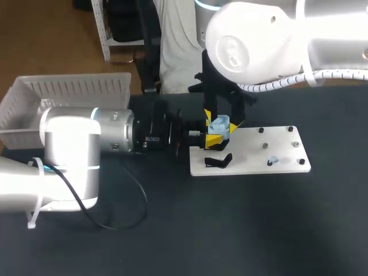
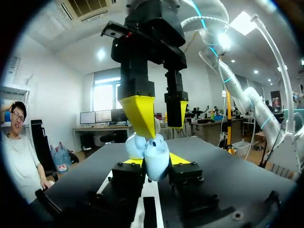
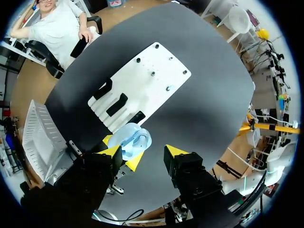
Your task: Pick up each earbud case from the left stands, insert the matching earbuds, close the lid, and place the case in the box.
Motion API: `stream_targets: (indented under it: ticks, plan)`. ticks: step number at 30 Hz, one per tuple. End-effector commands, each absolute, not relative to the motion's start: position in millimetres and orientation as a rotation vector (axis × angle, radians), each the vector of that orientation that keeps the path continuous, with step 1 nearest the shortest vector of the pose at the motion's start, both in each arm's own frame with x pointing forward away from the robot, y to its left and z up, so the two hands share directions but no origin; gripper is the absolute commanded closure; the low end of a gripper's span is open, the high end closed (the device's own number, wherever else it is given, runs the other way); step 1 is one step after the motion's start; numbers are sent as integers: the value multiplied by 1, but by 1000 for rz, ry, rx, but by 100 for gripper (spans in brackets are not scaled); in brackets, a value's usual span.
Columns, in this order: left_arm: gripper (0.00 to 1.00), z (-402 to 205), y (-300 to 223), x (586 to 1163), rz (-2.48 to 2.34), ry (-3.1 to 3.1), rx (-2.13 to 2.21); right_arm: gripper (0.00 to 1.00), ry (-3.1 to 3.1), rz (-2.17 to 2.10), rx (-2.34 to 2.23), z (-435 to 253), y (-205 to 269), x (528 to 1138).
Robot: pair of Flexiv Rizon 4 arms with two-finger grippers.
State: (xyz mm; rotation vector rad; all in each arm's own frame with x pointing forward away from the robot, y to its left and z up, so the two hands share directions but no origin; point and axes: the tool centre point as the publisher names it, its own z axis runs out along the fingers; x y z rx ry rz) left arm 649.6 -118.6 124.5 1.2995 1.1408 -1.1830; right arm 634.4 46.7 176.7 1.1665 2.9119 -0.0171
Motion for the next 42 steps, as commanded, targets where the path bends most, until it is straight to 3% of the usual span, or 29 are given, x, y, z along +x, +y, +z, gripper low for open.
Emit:
stream_targets:
  ticks: [1,4,7,9,14,17,18,23,35,42]
  plan:
    - [100,124,-120,647,-1173,1141,1293,46,2902,108,1164,191,22,605]
    - [100,124,-120,647,-1173,1141,1293,30,2943,112,1050,200,10,588]
    - [100,124,-120,647,-1173,1141,1293,8,2985,138,846,207,0,570]
    - [100,124,-120,647,-1173,1141,1293,7,3000,132,702,206,-10,560]
    - [100,124,-120,647,-1173,1141,1293,17,3024,118,410,198,-36,546]
    - [100,124,-120,647,-1173,1141,1293,36,3007,145,275,191,-49,544]
    - [100,124,-120,647,-1173,1141,1293,38,2999,143,244,188,-53,545]
    - [100,124,-120,647,-1173,1141,1293,25,3012,146,95,170,-69,552]
    - [100,124,-120,647,-1173,1141,1293,49,3042,151,-117,111,-81,573]
    - [100,124,-120,647,-1173,1141,1293,52,3064,120,-132,80,-88,592]
